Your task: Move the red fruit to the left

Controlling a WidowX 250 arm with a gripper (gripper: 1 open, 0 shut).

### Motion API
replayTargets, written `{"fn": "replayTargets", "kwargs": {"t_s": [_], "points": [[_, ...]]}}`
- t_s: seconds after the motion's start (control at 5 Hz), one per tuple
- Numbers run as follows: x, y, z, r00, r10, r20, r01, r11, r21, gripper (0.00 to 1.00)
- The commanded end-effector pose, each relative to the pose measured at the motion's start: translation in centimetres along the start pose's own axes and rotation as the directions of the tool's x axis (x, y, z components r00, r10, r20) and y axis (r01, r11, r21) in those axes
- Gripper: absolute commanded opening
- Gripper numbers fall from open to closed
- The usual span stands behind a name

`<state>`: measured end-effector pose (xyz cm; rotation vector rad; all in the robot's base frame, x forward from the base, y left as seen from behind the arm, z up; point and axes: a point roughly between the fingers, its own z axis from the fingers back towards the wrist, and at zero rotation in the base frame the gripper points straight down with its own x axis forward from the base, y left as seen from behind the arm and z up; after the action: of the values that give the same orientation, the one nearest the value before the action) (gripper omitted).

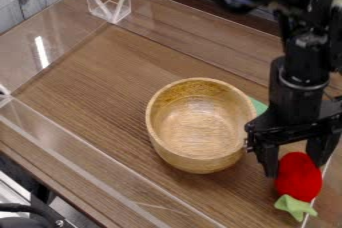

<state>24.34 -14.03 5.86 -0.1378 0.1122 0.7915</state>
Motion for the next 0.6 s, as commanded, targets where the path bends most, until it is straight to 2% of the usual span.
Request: {"fn": "replayTargets", "kwargs": {"t_s": [0.0, 0.2, 0.4], "points": [[-0.78, -0.35, -0.32, 1.0, 0.02, 0.013, -0.02, 0.998, -0.051, 1.0], [-0.85, 0.18, -0.99, 0.999, 0.044, 0.014, -0.043, 0.997, -0.068, 1.0], [-0.99, 0.48, -0.79, 0.999, 0.05, 0.02, -0.048, 0.995, -0.088, 1.0]]}}
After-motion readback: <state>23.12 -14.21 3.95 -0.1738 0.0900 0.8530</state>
